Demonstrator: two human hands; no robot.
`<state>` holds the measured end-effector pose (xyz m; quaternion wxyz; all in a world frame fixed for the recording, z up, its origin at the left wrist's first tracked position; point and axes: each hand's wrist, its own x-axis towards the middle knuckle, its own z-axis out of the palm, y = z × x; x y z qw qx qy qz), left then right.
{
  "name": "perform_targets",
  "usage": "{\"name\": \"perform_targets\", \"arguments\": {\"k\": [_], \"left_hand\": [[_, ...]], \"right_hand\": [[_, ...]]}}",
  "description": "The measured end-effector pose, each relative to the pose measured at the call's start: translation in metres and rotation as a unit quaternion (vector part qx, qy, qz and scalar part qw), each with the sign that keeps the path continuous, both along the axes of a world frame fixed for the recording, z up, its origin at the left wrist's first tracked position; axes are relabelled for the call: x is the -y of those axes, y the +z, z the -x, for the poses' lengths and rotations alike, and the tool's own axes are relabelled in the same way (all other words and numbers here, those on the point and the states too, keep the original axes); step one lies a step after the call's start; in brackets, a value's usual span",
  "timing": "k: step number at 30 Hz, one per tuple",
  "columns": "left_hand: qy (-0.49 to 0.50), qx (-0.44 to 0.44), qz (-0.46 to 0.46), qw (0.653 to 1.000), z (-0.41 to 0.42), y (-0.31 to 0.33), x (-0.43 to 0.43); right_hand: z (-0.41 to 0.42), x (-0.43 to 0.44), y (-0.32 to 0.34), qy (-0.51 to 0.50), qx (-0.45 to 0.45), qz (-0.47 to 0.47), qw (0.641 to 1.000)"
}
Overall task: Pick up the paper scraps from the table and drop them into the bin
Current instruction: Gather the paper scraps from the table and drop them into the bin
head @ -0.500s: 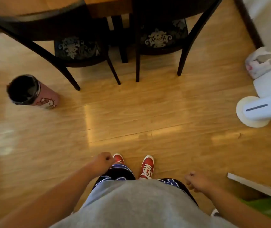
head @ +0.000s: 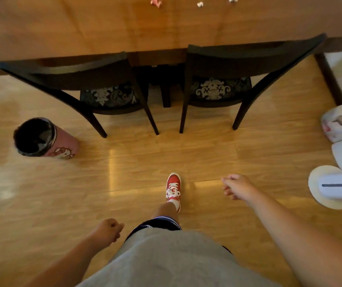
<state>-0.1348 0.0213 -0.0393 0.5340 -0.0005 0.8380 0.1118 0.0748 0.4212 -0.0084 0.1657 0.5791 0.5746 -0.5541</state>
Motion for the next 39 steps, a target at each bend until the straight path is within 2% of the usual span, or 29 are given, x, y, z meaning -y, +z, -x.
{"name": "perform_targets", "arguments": {"k": [4,9,15,18,23,26,31,35,39], "left_hand": [[-0.039,0.005,-0.015,0.999,0.057,0.009,-0.059],[-0.082,0.002,-0.073,0.994,0.119,0.038,-0.167],[-0.187,-0.025,-0.11,0.976,0.154,0.079,-0.296],[-0.21,-0.038,-0.137,0.967,0.162,0.103,-0.354],[-0.227,-0.091,-0.203,0.948,0.173,0.159,-0.439],[-0.222,-0.102,-0.246,0.938,0.183,0.192,-0.488],[-0.191,-0.13,-0.321,0.919,0.205,0.223,-0.568],[-0.193,-0.132,-0.327,0.916,0.228,0.221,-0.616],[-0.209,-0.127,-0.32,0.915,0.261,0.203,-0.65]], "right_hand": [[0.032,-0.047,0.014,0.001,0.032,-0.009,0.999],[0.032,-0.088,0.043,0.011,0.055,-0.023,0.998],[0.019,-0.127,0.057,-0.037,0.087,0.015,0.995],[0.023,-0.159,0.065,-0.017,0.084,0.012,0.996],[0.059,-0.236,0.11,0.12,0.012,-0.067,0.99],[0.096,-0.288,0.15,0.18,-0.037,-0.063,0.981],[0.161,-0.367,0.194,0.24,-0.133,-0.164,0.948],[0.221,-0.421,0.192,0.265,-0.168,-0.206,0.927],[0.289,-0.464,0.154,0.275,-0.157,-0.235,0.919]]}}
